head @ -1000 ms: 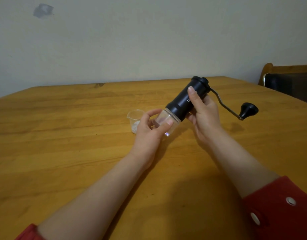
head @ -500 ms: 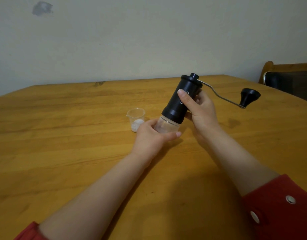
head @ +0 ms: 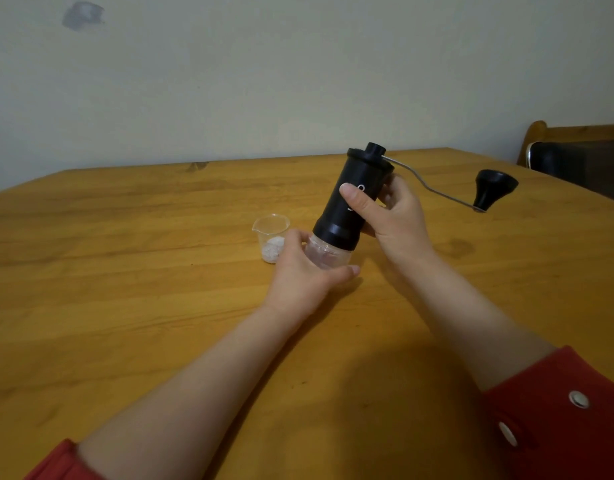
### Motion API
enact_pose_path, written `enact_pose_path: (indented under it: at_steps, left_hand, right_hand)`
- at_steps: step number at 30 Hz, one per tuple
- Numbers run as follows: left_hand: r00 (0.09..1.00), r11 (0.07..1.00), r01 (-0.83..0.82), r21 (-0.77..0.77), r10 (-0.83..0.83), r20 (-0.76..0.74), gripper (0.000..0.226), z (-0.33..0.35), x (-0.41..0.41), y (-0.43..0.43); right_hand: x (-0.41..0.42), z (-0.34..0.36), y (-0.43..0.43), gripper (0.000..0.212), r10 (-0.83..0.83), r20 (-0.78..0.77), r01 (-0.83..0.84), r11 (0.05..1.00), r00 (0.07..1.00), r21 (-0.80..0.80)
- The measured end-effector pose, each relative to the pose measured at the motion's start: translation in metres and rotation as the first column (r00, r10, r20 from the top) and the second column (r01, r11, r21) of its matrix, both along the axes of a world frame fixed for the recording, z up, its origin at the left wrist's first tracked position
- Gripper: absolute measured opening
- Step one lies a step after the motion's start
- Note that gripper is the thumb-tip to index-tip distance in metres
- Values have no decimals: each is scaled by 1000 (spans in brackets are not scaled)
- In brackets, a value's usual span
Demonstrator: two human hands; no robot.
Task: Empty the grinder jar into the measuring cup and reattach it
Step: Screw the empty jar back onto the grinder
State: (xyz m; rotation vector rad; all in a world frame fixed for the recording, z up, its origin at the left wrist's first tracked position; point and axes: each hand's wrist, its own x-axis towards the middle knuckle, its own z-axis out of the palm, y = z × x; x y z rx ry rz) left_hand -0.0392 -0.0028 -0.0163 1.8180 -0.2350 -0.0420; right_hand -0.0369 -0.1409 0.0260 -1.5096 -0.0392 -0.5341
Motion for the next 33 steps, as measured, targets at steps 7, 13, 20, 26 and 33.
enact_pose_path:
  at_steps: [7, 13, 20, 26, 33]
  left_hand:
    - [996, 995, 82, -58, -83, -17, 74, 0, 1, -1]
    - [993, 991, 118, -64, -119, -16, 66, -1, 1, 1]
    - [998, 999, 37, 10, -37, 42, 76, 2, -1, 0]
    - [995, 996, 80, 42, -82, 49, 57, 3, -1, 2]
    - [986, 986, 164, -17, -164, 19, 62, 6, 0, 5]
  right_hand:
    - [0, -1, -3, 42, -22, -15, 22, 999, 1000, -29]
    - [2, -2, -5, 41, -42, -4, 42, 999, 999, -29]
    - [1, -2, -1, 40, -17, 45, 21, 996, 999, -91]
    - [0, -1, 0, 44, 5, 96, 10, 987, 995, -162]
    - [2, -2, -1, 39, -19, 118, 39, 985, 993, -167]
